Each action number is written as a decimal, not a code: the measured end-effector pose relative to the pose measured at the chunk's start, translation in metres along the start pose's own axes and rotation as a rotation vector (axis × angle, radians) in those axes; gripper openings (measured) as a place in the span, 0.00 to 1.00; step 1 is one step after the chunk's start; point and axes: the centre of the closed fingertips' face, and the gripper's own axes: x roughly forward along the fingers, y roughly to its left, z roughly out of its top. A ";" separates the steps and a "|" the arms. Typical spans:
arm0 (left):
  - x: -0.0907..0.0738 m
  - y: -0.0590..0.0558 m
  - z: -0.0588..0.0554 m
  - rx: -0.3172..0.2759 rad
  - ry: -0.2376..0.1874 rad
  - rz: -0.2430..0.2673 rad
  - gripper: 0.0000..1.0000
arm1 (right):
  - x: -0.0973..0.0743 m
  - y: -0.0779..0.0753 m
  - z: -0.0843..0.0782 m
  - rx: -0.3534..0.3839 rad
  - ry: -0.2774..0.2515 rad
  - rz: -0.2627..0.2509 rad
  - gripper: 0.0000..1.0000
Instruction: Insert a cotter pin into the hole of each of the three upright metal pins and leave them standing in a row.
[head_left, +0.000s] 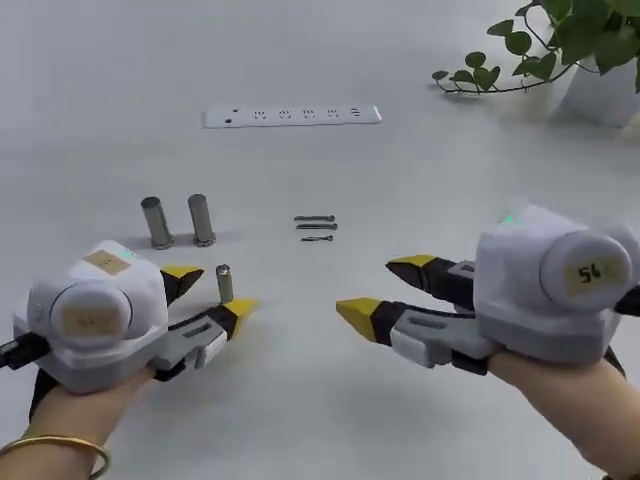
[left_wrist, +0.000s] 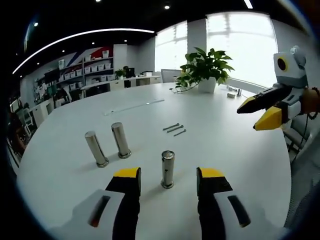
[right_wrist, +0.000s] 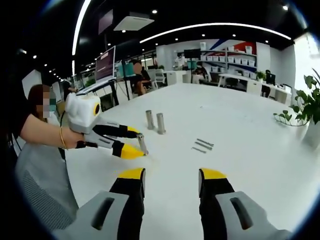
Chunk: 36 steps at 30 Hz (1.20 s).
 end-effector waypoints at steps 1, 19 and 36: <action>-0.004 -0.002 0.002 -0.004 -0.003 -0.006 0.45 | 0.003 -0.002 -0.001 -0.008 0.014 0.009 0.38; -0.039 -0.007 0.021 -0.057 -0.065 -0.019 0.52 | 0.052 -0.025 0.017 -0.010 0.092 0.098 0.29; -0.054 -0.010 0.012 -0.068 -0.040 -0.008 0.54 | 0.092 -0.053 0.005 -0.135 0.300 0.170 0.15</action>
